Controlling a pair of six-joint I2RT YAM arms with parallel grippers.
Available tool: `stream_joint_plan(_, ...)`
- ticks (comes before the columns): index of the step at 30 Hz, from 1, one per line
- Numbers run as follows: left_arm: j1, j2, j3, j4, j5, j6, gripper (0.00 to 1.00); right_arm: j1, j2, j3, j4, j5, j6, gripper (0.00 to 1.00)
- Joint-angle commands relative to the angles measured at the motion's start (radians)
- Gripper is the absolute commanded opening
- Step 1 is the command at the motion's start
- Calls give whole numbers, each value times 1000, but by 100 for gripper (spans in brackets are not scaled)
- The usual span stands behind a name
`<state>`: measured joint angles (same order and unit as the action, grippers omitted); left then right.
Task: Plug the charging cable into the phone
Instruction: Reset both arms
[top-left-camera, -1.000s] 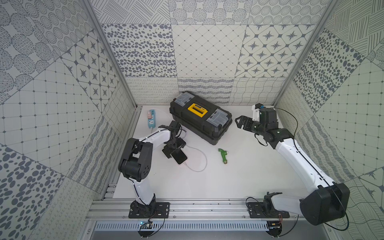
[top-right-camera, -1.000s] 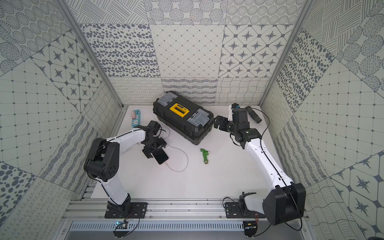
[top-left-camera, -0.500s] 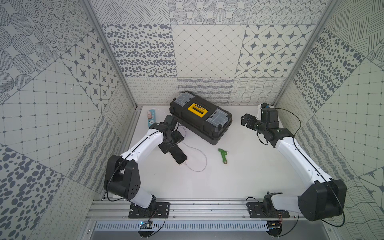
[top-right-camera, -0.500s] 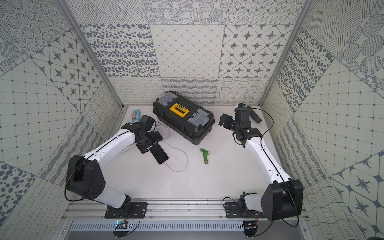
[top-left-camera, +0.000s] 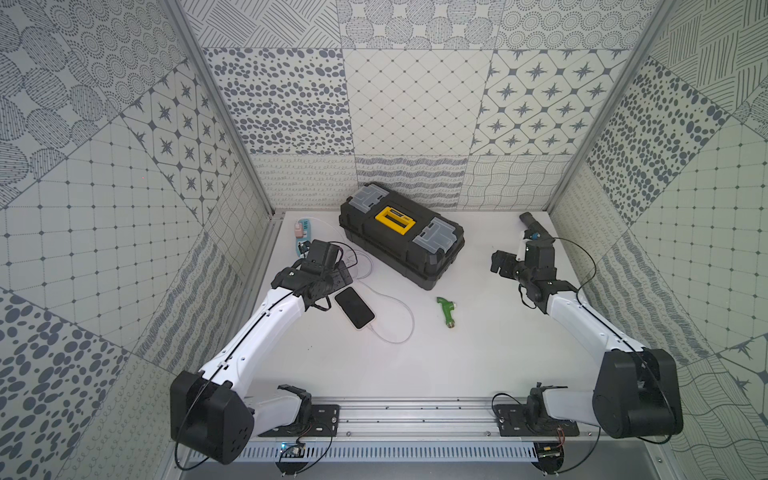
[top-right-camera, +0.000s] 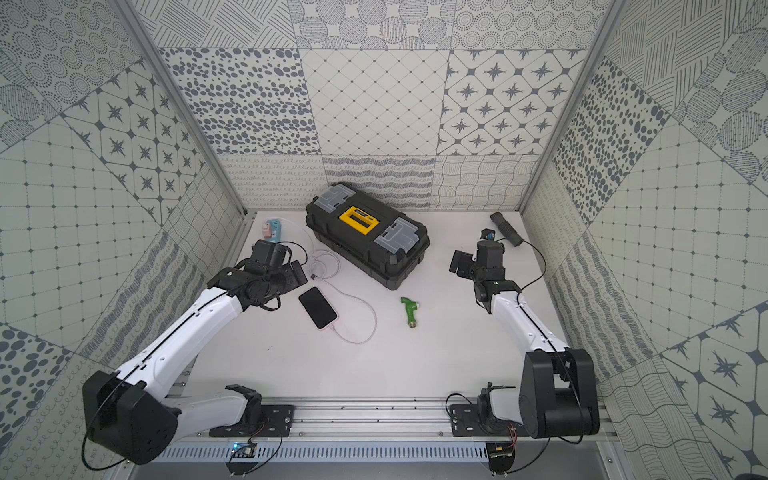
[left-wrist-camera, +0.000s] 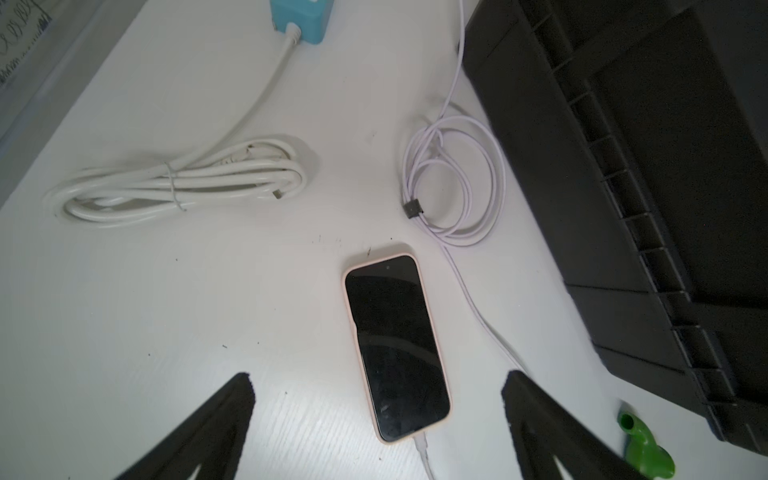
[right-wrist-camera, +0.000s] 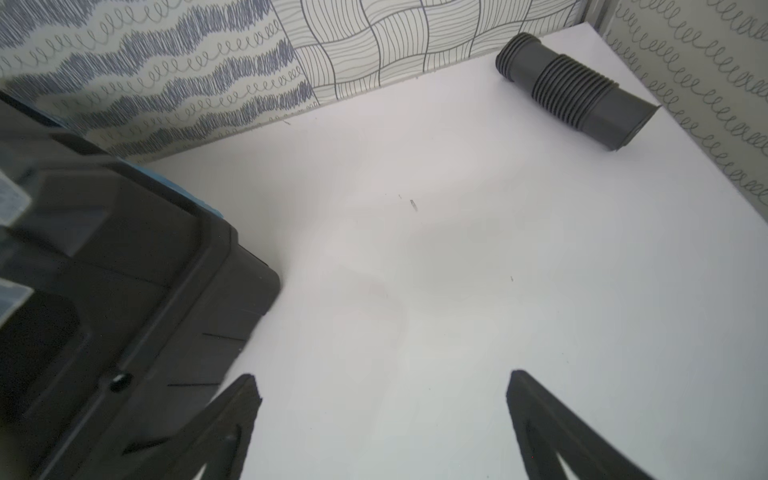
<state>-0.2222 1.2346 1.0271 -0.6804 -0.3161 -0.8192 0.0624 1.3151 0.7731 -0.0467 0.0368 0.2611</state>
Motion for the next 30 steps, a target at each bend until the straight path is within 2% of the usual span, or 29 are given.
stream_joint_plan(1,15,-121,-152,351,-106,241,97,-20,-13,-80,289,-28,-73,97)
stream_joint_plan(5,21,-172,-229,411,-121,327,97,-27,46,-191,488,-66,-81,97)
stream_joint_plan(8,27,-190,-242,386,-120,371,97,-36,70,-168,469,-90,-70,97)
stream_joint_plan(11,34,-202,-253,367,-132,389,97,-36,64,-158,467,-129,-120,97)
stream_joint_plan(13,44,-213,-262,358,-146,387,97,-39,42,-164,439,-82,-177,97)
stream_joint_plan(17,69,-231,-310,407,-134,405,97,-111,30,-217,452,-112,-205,97)
stream_joint_plan(20,89,-233,-346,444,-115,407,97,-147,54,-287,573,-176,-195,97)
stream_joint_plan(24,102,-245,-396,520,-81,457,97,-183,146,-353,829,-311,-126,97)
stream_joint_plan(27,109,-257,-445,623,-61,556,97,-178,192,-381,926,-333,-138,97)
stream_joint_plan(30,121,-243,-511,744,-29,624,97,-137,199,-419,968,-276,-188,97)
